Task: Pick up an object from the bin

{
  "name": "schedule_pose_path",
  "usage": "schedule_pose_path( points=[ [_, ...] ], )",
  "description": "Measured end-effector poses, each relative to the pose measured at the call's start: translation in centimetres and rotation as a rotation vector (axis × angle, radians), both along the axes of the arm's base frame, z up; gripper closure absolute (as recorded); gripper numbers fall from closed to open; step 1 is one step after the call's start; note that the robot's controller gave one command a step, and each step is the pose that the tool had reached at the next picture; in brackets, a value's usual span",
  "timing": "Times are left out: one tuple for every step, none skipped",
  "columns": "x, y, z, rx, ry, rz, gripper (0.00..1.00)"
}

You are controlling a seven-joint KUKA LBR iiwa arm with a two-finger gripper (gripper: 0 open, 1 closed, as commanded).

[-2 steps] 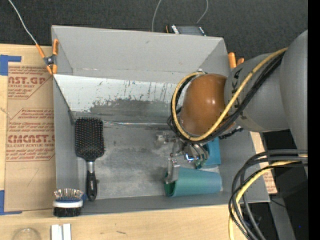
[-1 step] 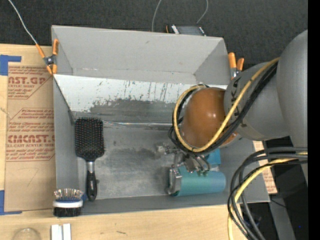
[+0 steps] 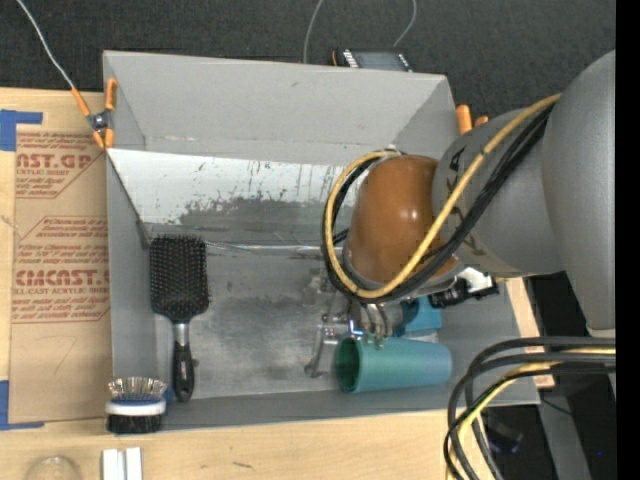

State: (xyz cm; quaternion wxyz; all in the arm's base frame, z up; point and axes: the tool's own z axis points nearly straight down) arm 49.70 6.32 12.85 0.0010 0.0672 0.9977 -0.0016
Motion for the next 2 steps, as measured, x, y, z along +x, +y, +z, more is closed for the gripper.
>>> schedule_pose_path(
  points=[
    [-1.3,-12.4,4.7,-0.004,-0.003,0.095,0.0],
    [0.4,-6.1,-0.6,-0.002,0.001,0.059,0.0]
  ],
)
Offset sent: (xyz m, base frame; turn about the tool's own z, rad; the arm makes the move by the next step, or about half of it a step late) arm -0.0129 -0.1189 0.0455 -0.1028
